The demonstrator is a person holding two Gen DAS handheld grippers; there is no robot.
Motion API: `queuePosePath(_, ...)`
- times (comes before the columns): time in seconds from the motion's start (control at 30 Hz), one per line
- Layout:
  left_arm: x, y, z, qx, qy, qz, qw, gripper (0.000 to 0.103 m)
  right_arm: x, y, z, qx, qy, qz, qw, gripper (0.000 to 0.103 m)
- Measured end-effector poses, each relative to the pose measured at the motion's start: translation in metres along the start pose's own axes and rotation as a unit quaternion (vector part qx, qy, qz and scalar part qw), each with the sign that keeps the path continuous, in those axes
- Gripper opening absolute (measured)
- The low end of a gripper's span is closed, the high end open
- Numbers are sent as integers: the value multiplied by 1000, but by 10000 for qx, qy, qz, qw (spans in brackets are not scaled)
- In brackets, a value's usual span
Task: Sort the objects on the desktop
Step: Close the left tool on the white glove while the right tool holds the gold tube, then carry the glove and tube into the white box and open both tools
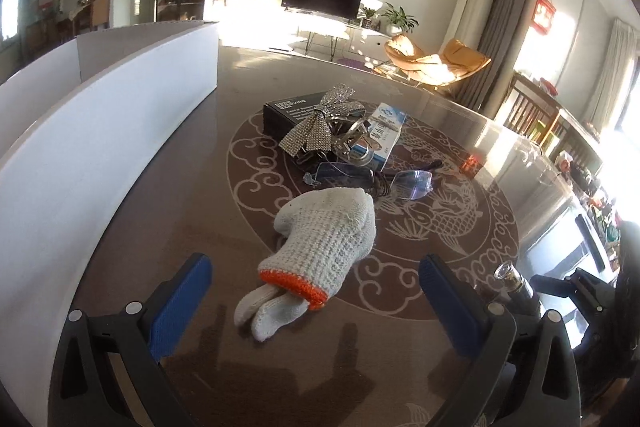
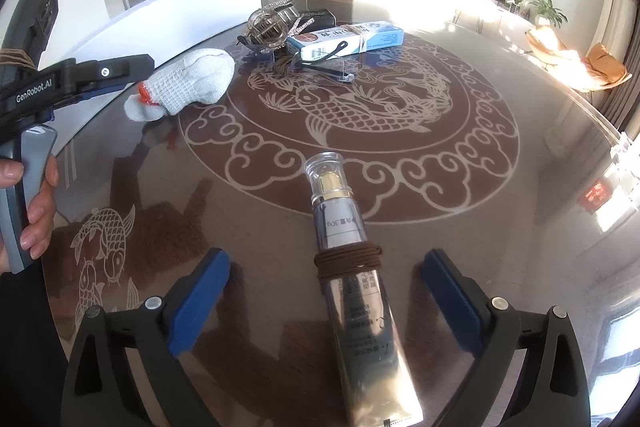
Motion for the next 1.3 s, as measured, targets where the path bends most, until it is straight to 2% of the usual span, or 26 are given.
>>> queuePosePath(0.07, -7, 15, 3, -268, 169, -204, 9993, 103, 0, -1, 1, -52, 22, 18, 10000, 98)
queuePosePath(0.2, -21, 47, -4, -199, -26, -844, 9962, 103, 1, -3, 3, -177, 81, 60, 9998, 98)
queuePosePath(0.33, -29, 58, 3, -575, 285, -1047, 9924, 101, 0, -3, 4, -208, 105, 60, 9997, 99)
queuePosePath(0.37, -28, 56, 7, -690, 492, -946, 9919, 80, -1, -3, 5, -291, 74, 58, 9995, 98)
queuePosePath(0.4, -27, 53, 12, -594, 666, -842, 9924, 60, -3, -3, 6, -280, 17, 9, 9996, 94)
queuePosePath(0.43, -25, 49, 14, -580, 749, -804, 9923, 52, -5, -2, 8, -229, -54, -54, 9997, 82)
queuePosePath(0.47, -22, 45, 15, -536, 783, -794, 9923, 39, -7, -3, 9, -187, -146, -81, 9997, 74)
queuePosePath(0.5, -18, 41, 14, -452, 752, -785, 9930, 37, -10, -4, 10, -163, -253, -120, 9995, 53)
queuePosePath(0.53, -13, 36, 12, -326, 665, -763, 9943, 35, -12, -5, 11, -78, -342, -187, 9992, 30)
queuePosePath(0.67, 7, -8, 0, 36, 279, -299, 9992, 35, -11, -9, 14, -123, -356, -392, 9985, 29)
queuePosePath(0.87, 20, -93, -26, 82, -53, 414, 9991, 35, -24, -48, -2, -351, -270, 106, 9990, 29)
queuePosePath(1.0, 11, -154, -57, -69, -267, 912, 9955, 35, -63, -83, -30, -547, -433, 583, 9959, 29)
queuePosePath(1.1, 1, -189, -99, -305, -498, 1084, 9924, 35, -104, -113, -62, -766, -648, 971, 9902, 29)
queuePosePath(1.2, 0, -214, -150, -629, -799, 1127, 9884, 35, -146, -142, -104, -1084, -904, 1305, 9813, 29)
queuePosePath(1.3, 5, -224, -203, -829, -1173, 960, 9850, 35, -183, -164, -151, -1526, -1122, 1463, 9709, 29)
Point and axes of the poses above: each gripper's, at about its wrist camera, not at the fingertips, and y roughly the way its jaws point, z to its right, x to its underside, the point moved 6 cm from there along y, roughly the way its jaws point, and after that the axes turned 15 degrees about -z, right-handed, at the moved point
